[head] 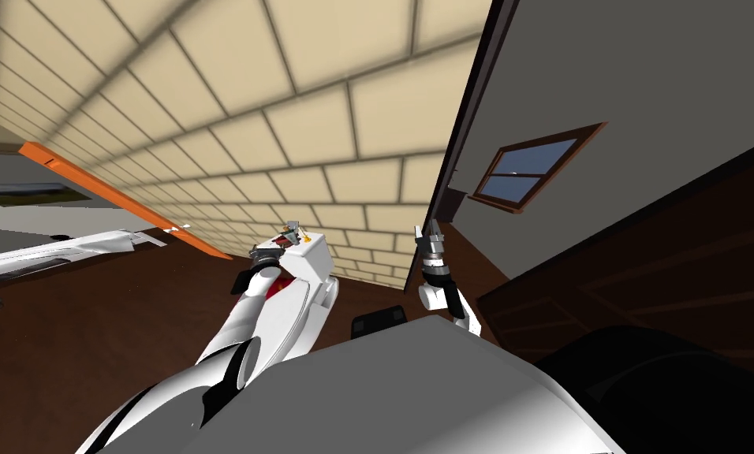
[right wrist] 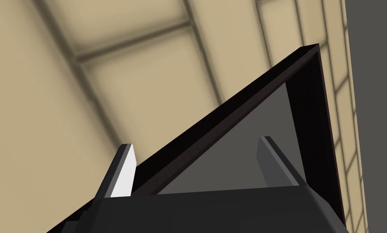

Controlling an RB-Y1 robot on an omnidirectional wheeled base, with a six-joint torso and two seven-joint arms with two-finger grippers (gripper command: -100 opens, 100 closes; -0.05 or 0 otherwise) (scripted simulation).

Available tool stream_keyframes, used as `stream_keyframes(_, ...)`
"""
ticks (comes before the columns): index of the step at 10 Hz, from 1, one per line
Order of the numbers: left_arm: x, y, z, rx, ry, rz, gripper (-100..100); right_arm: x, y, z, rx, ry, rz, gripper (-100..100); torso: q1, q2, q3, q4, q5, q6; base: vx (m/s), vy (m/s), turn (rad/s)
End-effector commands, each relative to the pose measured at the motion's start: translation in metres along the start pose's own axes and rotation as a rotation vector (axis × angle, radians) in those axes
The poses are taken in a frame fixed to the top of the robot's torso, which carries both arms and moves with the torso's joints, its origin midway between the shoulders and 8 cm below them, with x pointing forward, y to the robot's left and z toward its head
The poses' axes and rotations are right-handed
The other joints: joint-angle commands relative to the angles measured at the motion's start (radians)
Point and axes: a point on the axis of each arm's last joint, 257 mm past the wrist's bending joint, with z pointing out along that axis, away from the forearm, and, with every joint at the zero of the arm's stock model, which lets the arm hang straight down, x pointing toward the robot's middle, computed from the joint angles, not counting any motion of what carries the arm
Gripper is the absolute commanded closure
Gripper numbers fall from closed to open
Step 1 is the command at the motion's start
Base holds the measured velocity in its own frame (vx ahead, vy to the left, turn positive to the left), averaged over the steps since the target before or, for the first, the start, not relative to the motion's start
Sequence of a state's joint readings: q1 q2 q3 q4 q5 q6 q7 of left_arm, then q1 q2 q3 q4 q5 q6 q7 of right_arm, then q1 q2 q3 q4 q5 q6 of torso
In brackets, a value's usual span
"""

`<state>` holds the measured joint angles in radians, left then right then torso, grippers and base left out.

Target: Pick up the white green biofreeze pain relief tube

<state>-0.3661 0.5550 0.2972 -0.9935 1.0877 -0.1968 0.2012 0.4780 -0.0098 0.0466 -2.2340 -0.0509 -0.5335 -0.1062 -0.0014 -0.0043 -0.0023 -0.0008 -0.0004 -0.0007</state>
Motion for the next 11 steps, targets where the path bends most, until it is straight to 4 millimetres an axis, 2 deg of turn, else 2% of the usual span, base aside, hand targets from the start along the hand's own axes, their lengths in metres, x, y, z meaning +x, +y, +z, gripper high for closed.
stream_keyframes(1, -0.008, 0.008, 0.005, -0.011, -0.037, -0.081, -100, 0.0, 0.0, 0.0, 0.0, 0.0, 0.0, 0, 0.0, 0.0, 0.0, 0.0, 0.0, 0.0, 0.06, -0.028, 0.014)
stream_keyframes(5, -0.02, 0.031, 0.014, -0.032, -0.111, -0.272, -100, 0.0, 0.0, 0.0, 0.0, 0.0, 0.0, 0, 0.0, -0.001, -0.001, 0.0, 0.0, 0.0, 0.082, -0.025, 0.024)
stream_keyframes(8, -0.027, 0.04, 0.015, -0.04, -0.142, -0.327, -100, 0.0, 0.0, 0.0, 0.0, 0.0, 0.0, 0, 0.001, -0.002, -0.001, 0.0, 0.0, 0.0, 0.072, -0.009, 0.011)
stream_keyframes(11, -0.034, 0.061, 0.018, -0.055, -0.199, -0.463, -100, 0.0, 0.0, 0.0, 0.0, 0.0, 0.0, 0, 0.002, -0.002, -0.001, -0.001, 0.0, 0.0, 0.094, 0.003, 0.025)
